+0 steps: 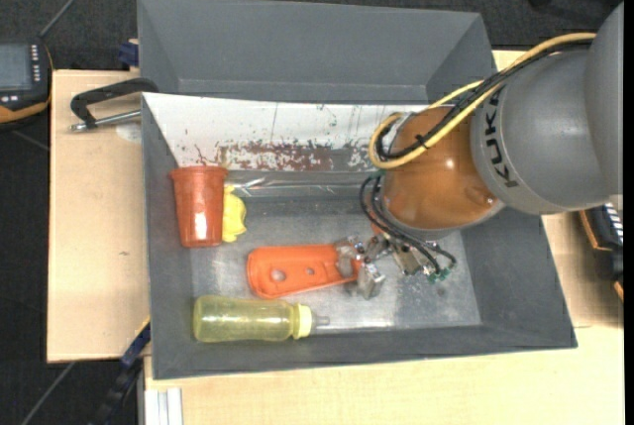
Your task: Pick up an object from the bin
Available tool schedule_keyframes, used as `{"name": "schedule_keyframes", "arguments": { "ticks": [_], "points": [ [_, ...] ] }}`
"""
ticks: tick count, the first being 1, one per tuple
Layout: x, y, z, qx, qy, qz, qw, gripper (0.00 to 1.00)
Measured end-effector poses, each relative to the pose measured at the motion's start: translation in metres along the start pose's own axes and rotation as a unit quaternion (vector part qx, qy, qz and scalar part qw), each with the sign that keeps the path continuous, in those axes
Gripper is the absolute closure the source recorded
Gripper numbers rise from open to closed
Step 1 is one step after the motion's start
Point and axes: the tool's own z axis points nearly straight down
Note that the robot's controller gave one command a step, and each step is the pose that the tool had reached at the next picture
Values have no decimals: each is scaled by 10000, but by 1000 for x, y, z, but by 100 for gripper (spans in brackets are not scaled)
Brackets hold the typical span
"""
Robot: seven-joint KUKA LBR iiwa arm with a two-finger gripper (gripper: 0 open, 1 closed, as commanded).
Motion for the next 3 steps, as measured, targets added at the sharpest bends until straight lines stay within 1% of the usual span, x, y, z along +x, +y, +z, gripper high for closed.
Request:
{"name": "schedule_keyframes", "arguments": {
  "ticks": [1,2,3],
  "points": [
    [-33,26,-104,-1,-27,70,10000,100],
    [-33,26,-104,-1,-26,70,10000,100],
    [-27,37,-240,3,-61,71,10000,100]
  ]
}}
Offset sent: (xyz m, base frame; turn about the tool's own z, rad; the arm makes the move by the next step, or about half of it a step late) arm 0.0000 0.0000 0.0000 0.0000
